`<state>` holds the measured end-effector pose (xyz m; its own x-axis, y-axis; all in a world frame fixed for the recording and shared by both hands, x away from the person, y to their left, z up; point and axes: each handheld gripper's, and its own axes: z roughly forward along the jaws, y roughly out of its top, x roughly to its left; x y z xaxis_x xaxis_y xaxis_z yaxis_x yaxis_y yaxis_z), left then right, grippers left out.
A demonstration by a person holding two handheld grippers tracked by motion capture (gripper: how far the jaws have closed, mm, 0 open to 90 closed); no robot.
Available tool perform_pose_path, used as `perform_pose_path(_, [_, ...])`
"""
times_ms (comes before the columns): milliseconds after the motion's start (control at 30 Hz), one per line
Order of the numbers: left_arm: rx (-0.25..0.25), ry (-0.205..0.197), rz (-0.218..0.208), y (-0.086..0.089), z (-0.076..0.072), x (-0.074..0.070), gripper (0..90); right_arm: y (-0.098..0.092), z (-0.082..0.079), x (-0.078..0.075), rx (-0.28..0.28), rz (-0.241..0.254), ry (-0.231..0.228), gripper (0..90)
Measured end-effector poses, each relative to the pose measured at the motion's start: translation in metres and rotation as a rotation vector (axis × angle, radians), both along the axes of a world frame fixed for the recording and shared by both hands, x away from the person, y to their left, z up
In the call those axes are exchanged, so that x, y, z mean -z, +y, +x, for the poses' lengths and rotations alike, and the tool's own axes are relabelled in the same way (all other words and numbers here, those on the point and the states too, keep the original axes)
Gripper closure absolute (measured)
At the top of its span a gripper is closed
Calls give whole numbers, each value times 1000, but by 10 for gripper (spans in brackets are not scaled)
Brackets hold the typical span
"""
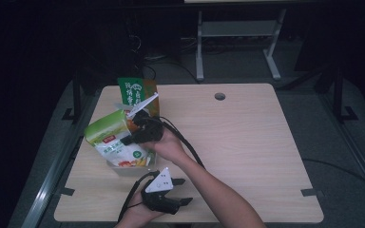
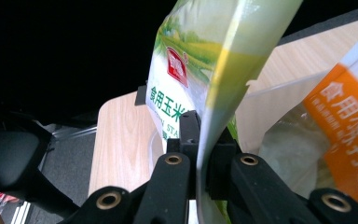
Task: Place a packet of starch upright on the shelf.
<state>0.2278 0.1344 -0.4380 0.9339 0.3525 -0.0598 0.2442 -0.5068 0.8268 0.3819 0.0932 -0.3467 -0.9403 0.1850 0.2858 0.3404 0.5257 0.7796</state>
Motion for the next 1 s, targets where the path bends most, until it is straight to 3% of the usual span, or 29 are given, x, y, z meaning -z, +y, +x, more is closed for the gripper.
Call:
perform_pose_path(300, [3,-3,3,-1,0,0,364,-1,1,12,-4,-8,13,873])
perform_pose_path(333, [4,-3,3,-1,0,1,364,-2,1,13,-13,-30,8,865])
perform_pose_path(533, [7,-1,9,-2,0,1,364,-9,2,11,-2,-13,17,847])
perform_pose_path(800, [3,2,10,-1,1,1,364,-11,0,8,-5,-42,-7,832])
perform_pose_path(1000, [-3,2,9,0,2,1,360,-13,1,9,-10,-40,3,851])
